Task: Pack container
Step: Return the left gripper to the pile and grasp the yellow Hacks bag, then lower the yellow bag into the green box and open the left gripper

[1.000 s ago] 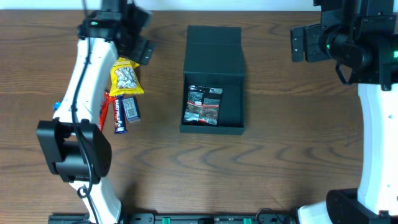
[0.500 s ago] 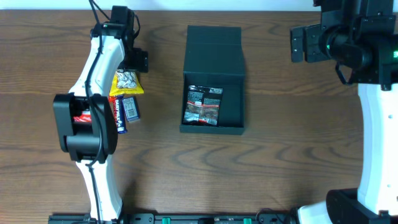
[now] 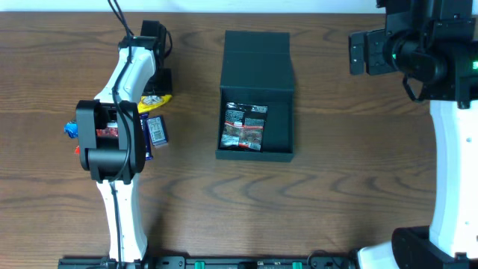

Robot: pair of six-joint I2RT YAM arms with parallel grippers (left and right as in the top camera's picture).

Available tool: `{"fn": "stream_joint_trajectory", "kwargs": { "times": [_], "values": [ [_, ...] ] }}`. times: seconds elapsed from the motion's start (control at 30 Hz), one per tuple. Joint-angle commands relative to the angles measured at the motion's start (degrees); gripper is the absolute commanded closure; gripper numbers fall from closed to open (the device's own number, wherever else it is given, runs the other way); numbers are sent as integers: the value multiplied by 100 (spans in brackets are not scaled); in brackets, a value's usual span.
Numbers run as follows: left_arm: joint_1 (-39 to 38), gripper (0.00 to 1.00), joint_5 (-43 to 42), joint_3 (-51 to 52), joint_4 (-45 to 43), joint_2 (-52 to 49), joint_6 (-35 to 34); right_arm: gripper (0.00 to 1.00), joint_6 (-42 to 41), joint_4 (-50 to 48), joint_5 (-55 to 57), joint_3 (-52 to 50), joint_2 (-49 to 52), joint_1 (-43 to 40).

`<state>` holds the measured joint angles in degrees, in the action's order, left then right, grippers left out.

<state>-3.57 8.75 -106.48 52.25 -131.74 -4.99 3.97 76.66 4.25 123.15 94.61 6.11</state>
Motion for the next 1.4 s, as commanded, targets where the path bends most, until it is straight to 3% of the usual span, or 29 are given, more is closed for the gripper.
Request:
{"fn": "stream_joint_trajectory", "kwargs": {
  "times": [0.0,0.4,0.63,1.03,1.37],
  "values": [
    [28,94,-13,-57,-9,-138,-15,1,-68,-2,-44,-24,22,-46],
    [-203,94,-17,-1029,184,636,28,1,-68,-85,-15,-24,22,-46],
    [-1121,94,-531,-1115,153,1248,24,3,-72,-133,195,-22,-52,-186],
    [-3058,94,-955,-1045,863,927,-315,1,-136,-225,109,-22,-289,-1209],
    [-3602,94,-1178,-984,1263,479,-1202,1,-136,-232,-22,-22,-289,-1333]
  ]
}}
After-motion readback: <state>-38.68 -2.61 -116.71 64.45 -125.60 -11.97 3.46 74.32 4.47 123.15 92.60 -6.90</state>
